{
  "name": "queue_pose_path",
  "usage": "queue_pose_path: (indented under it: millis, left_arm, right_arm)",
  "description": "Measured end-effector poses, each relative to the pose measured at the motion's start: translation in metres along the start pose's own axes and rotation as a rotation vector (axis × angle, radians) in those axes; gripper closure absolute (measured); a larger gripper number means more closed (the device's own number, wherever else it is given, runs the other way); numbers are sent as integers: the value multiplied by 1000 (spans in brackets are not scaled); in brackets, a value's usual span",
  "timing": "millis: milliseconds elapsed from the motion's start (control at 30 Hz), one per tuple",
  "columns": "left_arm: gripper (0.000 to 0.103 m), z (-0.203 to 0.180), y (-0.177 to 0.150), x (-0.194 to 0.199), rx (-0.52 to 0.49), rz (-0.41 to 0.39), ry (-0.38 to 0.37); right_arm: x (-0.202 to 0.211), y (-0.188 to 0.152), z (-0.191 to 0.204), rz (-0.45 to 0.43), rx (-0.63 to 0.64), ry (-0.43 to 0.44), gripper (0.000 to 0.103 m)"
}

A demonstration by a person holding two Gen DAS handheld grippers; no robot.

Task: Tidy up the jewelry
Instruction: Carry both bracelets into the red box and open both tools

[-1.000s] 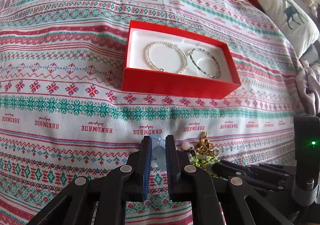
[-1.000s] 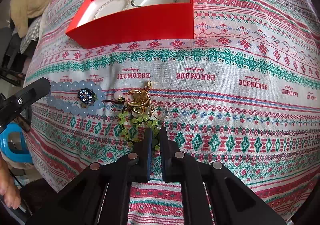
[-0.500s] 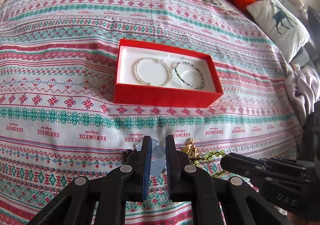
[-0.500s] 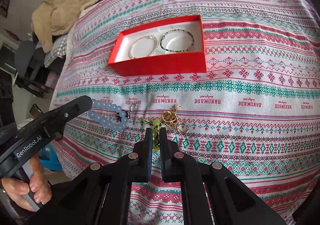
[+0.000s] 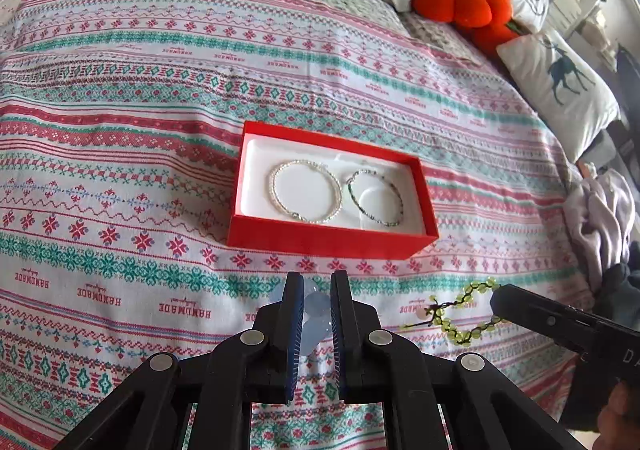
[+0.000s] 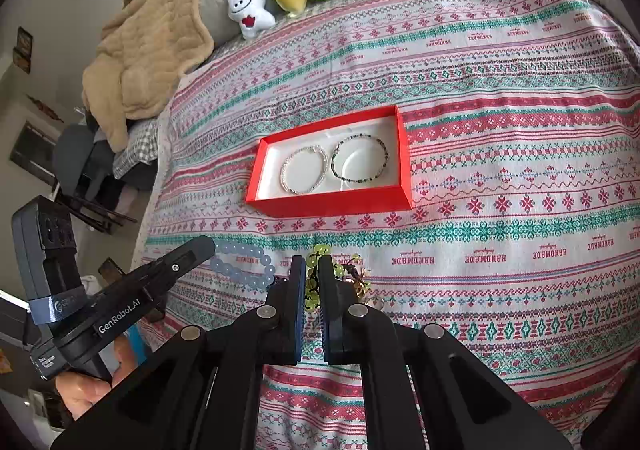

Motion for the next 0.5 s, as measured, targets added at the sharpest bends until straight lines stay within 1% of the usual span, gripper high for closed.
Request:
queue_pose_path:
  millis: [133, 267, 500]
  left_arm:
    - [95, -4, 15, 2, 23, -34, 7]
    - [95, -16, 34, 1, 26, -66, 10]
    - [95, -38, 58, -22, 41, -51, -13]
  right_arm:
    - [3, 19, 1, -32, -15, 22, 97]
    - [8, 38, -3, -74, -44, 43, 97]
    - [13, 62, -8, -130, -66, 54, 97]
Point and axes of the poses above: each gripper's, at about its wrist camera, not at the fingertips, and x roughly against the way its jaws point, z to its left, y to its top, the point moved 10 cm from there along -x, roughly the way its jaws point, and after that the axes turned 10 degrees about y, right-handed, at the moved point
